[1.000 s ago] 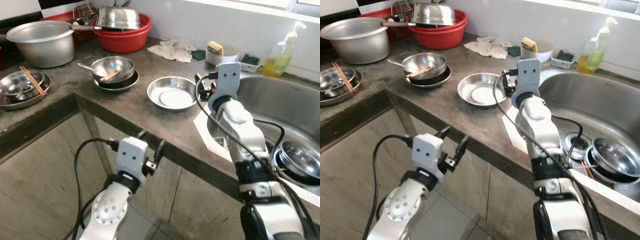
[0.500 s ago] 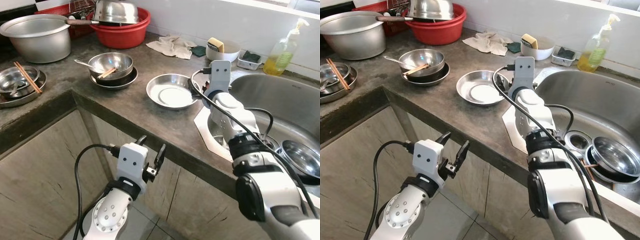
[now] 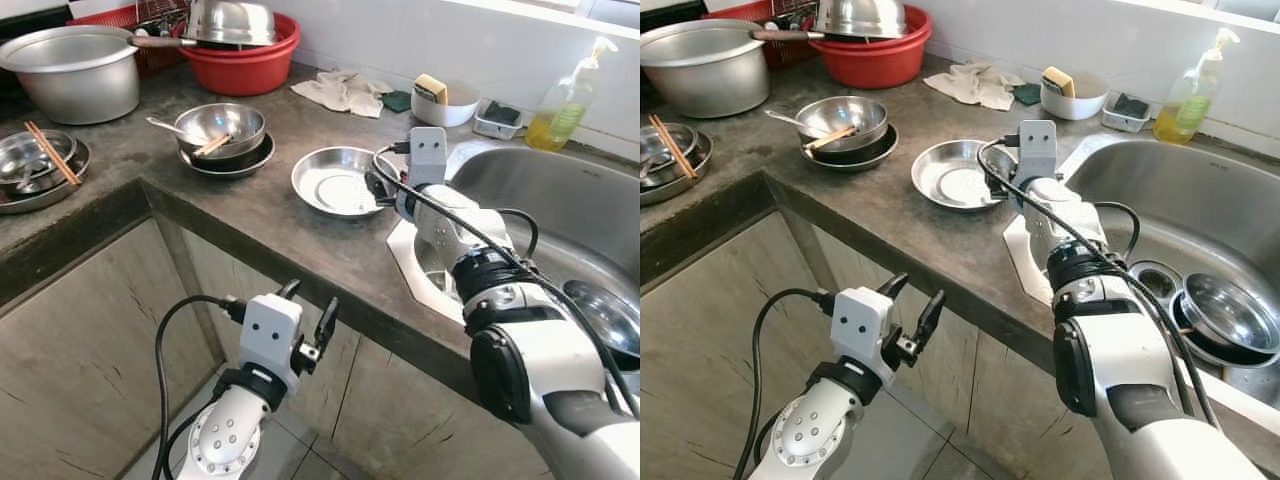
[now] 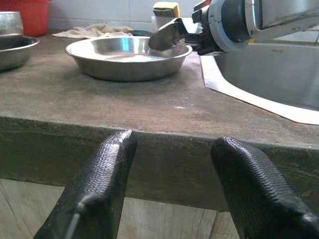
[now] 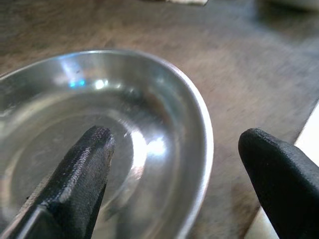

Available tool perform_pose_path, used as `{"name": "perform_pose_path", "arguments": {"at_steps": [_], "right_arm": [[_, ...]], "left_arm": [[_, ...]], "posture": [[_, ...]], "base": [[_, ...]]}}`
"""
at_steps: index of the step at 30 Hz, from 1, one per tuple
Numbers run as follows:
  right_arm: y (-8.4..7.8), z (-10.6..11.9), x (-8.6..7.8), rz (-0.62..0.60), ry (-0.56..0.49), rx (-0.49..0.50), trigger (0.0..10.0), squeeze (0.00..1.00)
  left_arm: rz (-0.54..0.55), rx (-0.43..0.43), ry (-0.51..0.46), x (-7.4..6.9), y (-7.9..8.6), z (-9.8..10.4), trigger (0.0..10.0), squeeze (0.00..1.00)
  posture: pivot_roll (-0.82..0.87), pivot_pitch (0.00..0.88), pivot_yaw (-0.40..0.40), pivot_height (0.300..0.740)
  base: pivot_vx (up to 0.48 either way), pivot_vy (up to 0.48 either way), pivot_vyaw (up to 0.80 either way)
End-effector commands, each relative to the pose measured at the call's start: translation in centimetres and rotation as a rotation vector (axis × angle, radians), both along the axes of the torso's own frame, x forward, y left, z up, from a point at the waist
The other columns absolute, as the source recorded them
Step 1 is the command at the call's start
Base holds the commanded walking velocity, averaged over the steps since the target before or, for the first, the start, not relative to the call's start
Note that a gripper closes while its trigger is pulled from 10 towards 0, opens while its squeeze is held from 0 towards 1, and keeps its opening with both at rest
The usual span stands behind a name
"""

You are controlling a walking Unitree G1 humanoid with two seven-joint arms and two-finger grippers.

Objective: Kitchen organization

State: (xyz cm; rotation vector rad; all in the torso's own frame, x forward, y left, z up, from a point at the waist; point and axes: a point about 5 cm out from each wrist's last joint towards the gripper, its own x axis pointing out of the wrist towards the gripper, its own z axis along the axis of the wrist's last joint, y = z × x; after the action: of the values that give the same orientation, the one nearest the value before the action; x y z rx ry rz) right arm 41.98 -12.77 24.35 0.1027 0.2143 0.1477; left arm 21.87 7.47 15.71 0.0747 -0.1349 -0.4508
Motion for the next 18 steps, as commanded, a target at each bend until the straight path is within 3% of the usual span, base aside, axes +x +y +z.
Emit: {"name": "perform_pose_path", "arguments": {"at_steps": [1,11,12,14,18], "right_arm": [[0.0,0.6,0.1,0.021,0.013,0.013,10.0,0.0],[0.1,-0.6,-0.1,0.055,0.121,-0.022,10.0,0.0],[0.1,-0.8,-0.1,0.058,0.133,-0.031,5.6,0.0],[0.1,-1.1,-0.2,0.068,0.151,-0.05,0.0,0.0],[-0.1,-1.4,-0.2,0.042,0.166,-0.043,0.0,0.0]], "left_arm": [[0.002,0.002,-0.006,-0.2,-0.1,0.2,10.0,0.0],[0.004,-0.001,-0.008,-0.1,-0.2,0.3,10.0,0.0],[0.005,-0.001,-0.009,-0.1,-0.2,0.4,10.0,0.0],[0.006,-0.001,-0.009,-0.1,-0.1,0.4,10.0,0.0],[0.008,-0.001,-0.009,0.0,-0.1,0.4,10.0,0.0]], "posture": [[0.18,0.15,-0.098,0.74],[0.18,0.151,-0.099,0.74],[0.18,0.151,-0.099,0.74],[0.18,0.152,-0.098,0.74],[0.18,0.152,-0.097,0.74]], "base": [[0.0,0.0,0.0],[0.0,0.0,0.0],[0.0,0.0,0.0],[0.0,0.0,0.0],[0.0,0.0,0.0]]}}
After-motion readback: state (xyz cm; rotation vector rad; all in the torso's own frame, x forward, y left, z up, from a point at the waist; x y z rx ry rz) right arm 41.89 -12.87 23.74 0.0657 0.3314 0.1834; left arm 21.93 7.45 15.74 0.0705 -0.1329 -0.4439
